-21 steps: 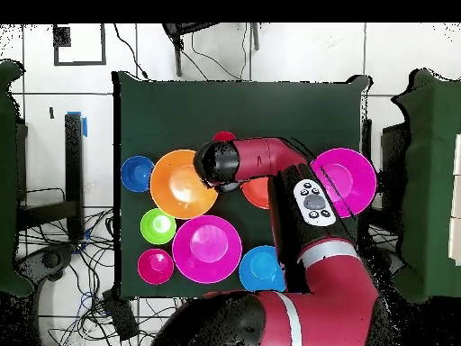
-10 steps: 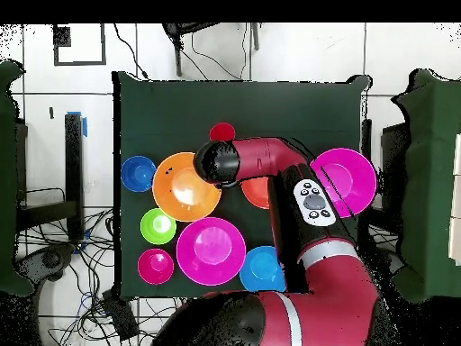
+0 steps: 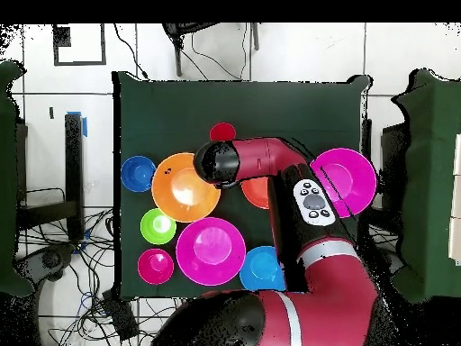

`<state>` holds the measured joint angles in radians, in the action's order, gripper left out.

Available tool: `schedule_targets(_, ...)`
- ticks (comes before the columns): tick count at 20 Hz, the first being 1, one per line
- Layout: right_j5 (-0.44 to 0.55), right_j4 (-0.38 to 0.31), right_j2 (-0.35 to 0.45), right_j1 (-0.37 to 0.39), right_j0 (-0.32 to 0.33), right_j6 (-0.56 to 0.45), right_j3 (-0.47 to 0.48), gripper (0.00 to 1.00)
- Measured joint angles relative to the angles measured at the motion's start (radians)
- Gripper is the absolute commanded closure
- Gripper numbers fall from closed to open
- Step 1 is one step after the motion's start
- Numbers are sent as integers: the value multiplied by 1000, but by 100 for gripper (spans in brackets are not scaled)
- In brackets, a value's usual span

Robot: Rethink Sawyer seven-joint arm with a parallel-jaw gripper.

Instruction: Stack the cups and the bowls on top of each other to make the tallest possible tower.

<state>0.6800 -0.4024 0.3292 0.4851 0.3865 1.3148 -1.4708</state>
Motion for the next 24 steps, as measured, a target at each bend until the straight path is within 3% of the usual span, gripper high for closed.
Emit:
schedule_targets(3,8,1,-2,0,-1,0,2,0)
schedule_targets(16,255,2,-17,-7,-29,0,23,0)
schedule_targets(24,282,2,-27,-9,-50,0,40,0)
